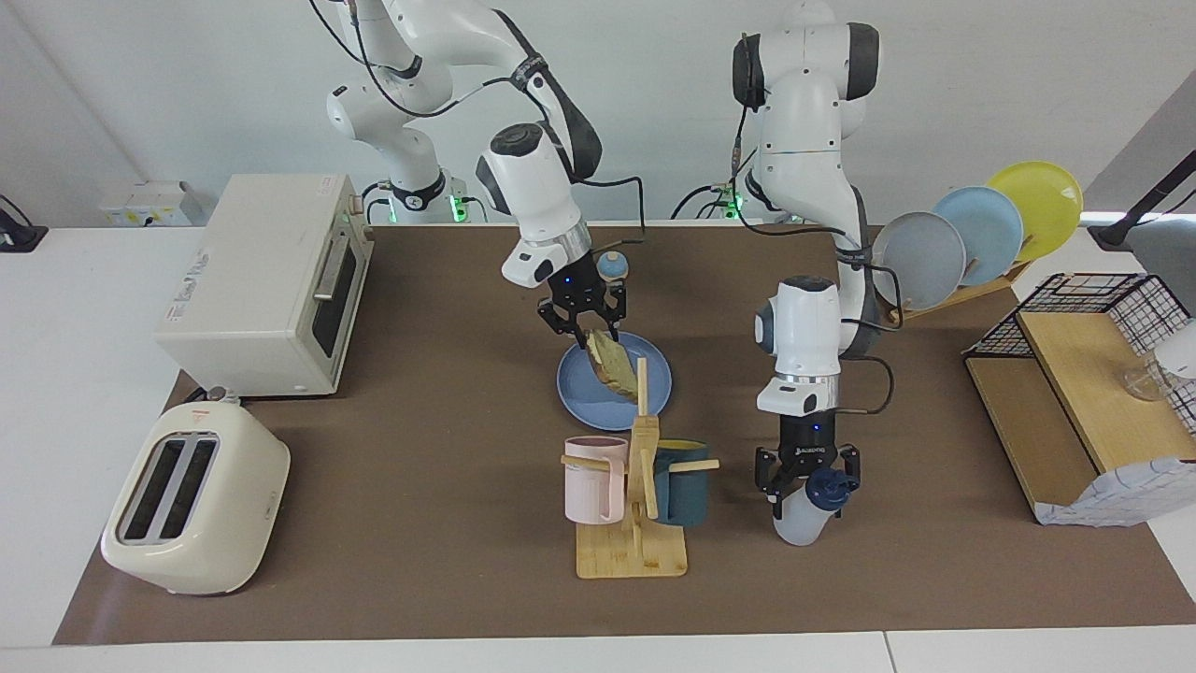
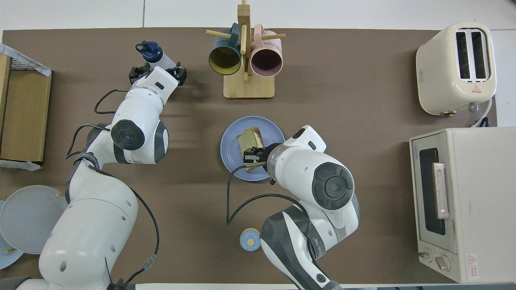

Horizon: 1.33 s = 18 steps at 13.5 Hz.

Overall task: Put bread on plate and add seasoning
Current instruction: 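Set the bread down with the right gripper while the left gripper lifts the bottle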

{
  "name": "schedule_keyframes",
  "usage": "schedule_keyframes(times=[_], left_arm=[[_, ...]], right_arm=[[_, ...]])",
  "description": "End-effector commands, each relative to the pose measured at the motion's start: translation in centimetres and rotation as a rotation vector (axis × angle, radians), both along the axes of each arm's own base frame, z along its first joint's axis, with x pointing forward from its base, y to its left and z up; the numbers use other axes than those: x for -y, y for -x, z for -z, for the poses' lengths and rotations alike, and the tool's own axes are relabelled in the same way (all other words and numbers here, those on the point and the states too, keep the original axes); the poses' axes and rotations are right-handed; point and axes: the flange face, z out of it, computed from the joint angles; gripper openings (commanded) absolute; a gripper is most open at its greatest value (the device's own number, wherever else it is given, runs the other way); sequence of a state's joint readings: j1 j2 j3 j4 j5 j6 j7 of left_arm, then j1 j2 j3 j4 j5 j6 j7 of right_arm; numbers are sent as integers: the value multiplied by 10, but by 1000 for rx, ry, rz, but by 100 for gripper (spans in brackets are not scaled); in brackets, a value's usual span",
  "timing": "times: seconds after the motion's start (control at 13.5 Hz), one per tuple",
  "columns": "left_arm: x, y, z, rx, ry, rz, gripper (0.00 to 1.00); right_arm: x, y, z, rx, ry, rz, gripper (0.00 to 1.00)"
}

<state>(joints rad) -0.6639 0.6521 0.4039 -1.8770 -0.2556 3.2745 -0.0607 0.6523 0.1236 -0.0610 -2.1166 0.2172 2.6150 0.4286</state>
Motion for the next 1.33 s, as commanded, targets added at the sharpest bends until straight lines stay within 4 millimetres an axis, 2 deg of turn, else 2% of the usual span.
schedule_keyframes(times=[0.0,0.15,0.37,0.59,0.74,0.96,1.03,1.18,1.26], left_arm=[[-1,-10,-3,-14,0,-7,0],[-20,-17,-6,-3,-6,-26,0],[-15,-16,-18,3,8,-23,0],[-12,-13,-57,-48,-21,42,0],[-16,-6,-98,-140,-85,159,0],[-23,16,-146,-273,-143,338,0],[-27,27,-162,-317,-176,436,0],[-35,52,-177,-384,-240,635,0],[-39,66,-185,-390,-264,722,0]], right_arm=[[15,-15,-29,-25,5,-3,100],[27,-24,-40,-47,15,-1,100],[43,-32,-45,-45,18,-2,100],[41,-25,-45,-54,14,-15,100],[38,-16,-63,-55,3,-17,100],[38,-10,-74,-67,6,-39,100],[41,-7,-70,-116,25,-46,100],[41,3,-84,-123,32,-69,100],[41,2,-92,-114,26,-69,100]])
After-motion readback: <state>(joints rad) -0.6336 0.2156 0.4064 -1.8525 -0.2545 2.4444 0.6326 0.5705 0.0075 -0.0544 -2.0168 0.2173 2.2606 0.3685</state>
